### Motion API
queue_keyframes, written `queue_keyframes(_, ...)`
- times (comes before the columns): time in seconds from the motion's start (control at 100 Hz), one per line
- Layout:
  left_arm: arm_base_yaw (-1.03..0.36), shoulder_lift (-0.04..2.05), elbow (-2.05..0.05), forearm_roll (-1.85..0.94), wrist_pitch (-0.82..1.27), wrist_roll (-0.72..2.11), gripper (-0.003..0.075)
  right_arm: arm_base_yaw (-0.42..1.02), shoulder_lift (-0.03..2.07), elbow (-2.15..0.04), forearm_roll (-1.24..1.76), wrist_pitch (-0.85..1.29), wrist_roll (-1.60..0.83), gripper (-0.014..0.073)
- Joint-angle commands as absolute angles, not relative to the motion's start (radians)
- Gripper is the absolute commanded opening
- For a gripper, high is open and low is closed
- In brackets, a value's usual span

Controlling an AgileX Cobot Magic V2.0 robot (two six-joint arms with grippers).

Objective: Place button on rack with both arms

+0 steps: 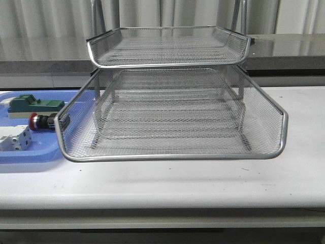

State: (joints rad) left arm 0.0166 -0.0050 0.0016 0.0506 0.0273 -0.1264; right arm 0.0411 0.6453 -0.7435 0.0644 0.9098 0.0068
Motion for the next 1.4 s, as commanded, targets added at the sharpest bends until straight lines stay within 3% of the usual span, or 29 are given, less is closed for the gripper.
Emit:
queue_keyframes(0.0, 0.018, -0.039, 0.048, 0.044, -0.061, -0.139, -0.002, 0.034, 0.582, -0.78, 0.056, 0.881, 0.009, 0.0472)
queue_keyframes(0.17, 0.018, -0.039, 0.048, 0.044, -0.061, -0.139, -0.002, 0.034, 0.505, -0.78, 0.056, 0.902, 0.009, 0.0391)
queue_keyframes(0.51, 0.018, -0.039, 0.048, 0.044, -0.061, -0.139, -0.002, 0.034, 0.485, -0.78, 0.056, 0.928, 0.009, -0.0078)
queue_keyframes(1.39, 0.018, -0.039, 0.048, 0.044, -0.061, -0.139, -0.002, 0.034, 0.485, -0.78, 0.058, 0.928, 0.009, -0.007)
